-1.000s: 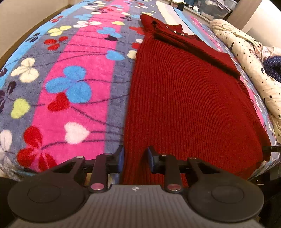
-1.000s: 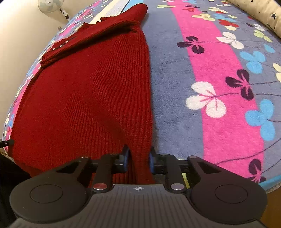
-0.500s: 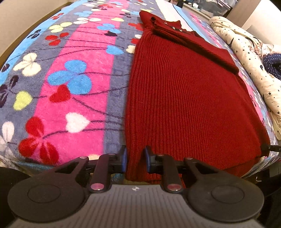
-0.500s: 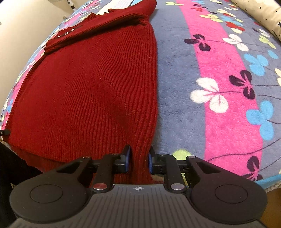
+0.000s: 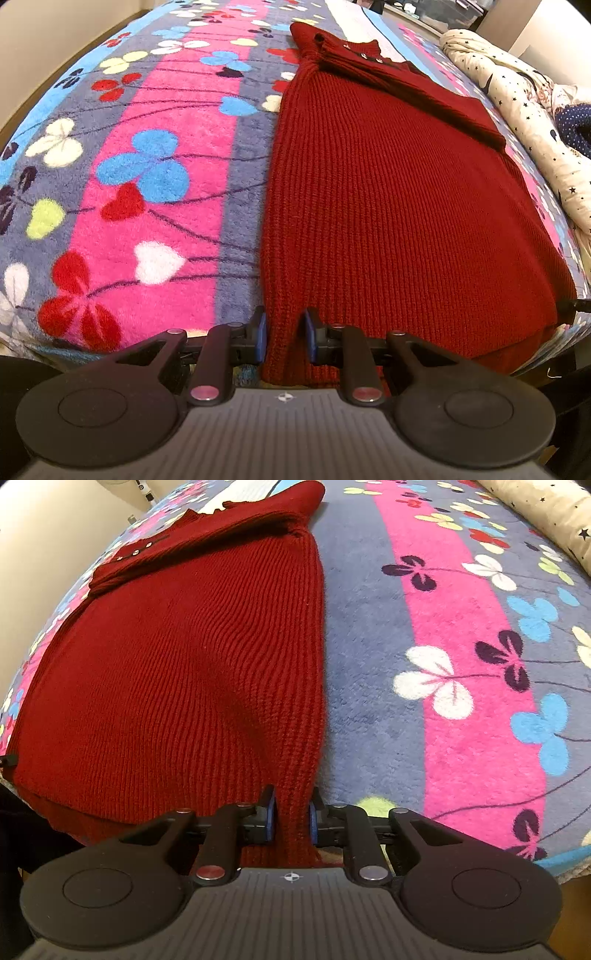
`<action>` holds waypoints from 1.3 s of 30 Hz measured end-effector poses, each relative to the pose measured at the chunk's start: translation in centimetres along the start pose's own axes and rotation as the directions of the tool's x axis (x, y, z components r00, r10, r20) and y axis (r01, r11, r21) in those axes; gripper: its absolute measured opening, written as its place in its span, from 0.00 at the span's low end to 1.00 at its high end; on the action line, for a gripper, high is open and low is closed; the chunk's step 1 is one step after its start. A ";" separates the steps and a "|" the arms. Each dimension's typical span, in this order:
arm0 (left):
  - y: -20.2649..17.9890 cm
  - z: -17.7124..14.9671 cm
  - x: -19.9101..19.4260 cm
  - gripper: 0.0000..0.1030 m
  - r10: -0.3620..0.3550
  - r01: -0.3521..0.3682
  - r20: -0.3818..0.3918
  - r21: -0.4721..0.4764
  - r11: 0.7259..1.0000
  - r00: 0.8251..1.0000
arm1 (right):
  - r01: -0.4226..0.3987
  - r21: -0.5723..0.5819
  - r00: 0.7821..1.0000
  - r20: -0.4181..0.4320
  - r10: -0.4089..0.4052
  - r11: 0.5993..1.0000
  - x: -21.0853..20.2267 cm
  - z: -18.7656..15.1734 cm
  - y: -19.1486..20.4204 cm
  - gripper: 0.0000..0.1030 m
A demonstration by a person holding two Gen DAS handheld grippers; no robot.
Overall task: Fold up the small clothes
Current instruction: 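Lift the hem with both grippers, lay it onto the collar, open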
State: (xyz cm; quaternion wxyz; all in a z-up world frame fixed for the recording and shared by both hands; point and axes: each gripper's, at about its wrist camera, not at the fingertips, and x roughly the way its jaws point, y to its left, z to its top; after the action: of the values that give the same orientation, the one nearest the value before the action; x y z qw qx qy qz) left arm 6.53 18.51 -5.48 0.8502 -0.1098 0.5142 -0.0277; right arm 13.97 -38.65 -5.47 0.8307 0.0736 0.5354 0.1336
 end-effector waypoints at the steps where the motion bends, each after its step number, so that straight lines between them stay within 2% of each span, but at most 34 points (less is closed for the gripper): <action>1: -0.1 0.0 0.0 0.22 0.003 -0.003 0.001 0.004 1.000 1.000 | 0.001 0.000 1.000 0.001 -0.001 1.000 0.0 0.0 0.0 0.17; 14: -0.3 0.1 0.2 0.22 0.013 -0.013 0.004 0.011 1.000 1.000 | 0.010 -0.007 1.000 0.007 -0.010 1.000 0.2 0.1 0.3 0.16; 16: -0.5 0.1 0.1 0.19 0.016 -0.016 0.009 0.021 1.000 1.000 | 0.013 -0.009 1.000 0.013 -0.013 1.000 0.1 0.1 0.4 0.14; 17: -0.5 0.1 0.1 0.14 0.015 -0.016 0.017 0.025 1.000 1.000 | 0.015 -0.011 1.000 0.020 -0.015 1.000 0.1 0.1 0.4 0.14; 20: -1.0 0.0 -0.5 0.12 0.027 -0.029 0.047 0.043 0.999 0.999 | 0.027 -0.031 0.997 0.072 -0.025 0.999 -0.7 0.2 0.9 0.12; 23: -1.5 0.2 -2.6 0.11 -0.023 0.017 0.117 0.058 0.998 0.993 | 0.001 -0.048 0.989 0.148 0.006 0.999 -2.7 0.5 1.5 0.11; 28: -2.0 -0.2 -7.6 0.10 -0.083 0.055 0.234 0.126 0.991 0.969 | -0.060 -0.076 0.957 0.280 0.079 0.995 -7.6 0.8 2.3 0.10; 33: -1.7 -0.5 -13.7 0.09 -0.186 0.144 0.316 0.152 0.978 0.930 | -0.135 -0.061 0.911 0.384 0.148 0.989 -12.7 0.0 2.4 0.10; 37: -0.6 -0.5 -18.8 0.09 -0.254 0.214 0.389 0.144 0.966 0.886 | -0.234 -0.067 0.856 0.459 0.238 0.970 -16.8 -1.3 1.6 0.10; 39: 0.5 0.3 -19.5 0.09 -0.251 0.225 0.406 0.111 0.968 0.879 | -0.268 -0.065 0.835 0.482 0.265 0.961 -17.6 -1.7 1.1 0.10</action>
State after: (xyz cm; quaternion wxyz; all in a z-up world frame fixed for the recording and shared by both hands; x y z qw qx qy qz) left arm -2.40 22.13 11.54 0.9332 -0.1499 0.3024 -0.1234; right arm 5.34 -42.92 9.43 0.9114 0.1807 0.2943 0.2237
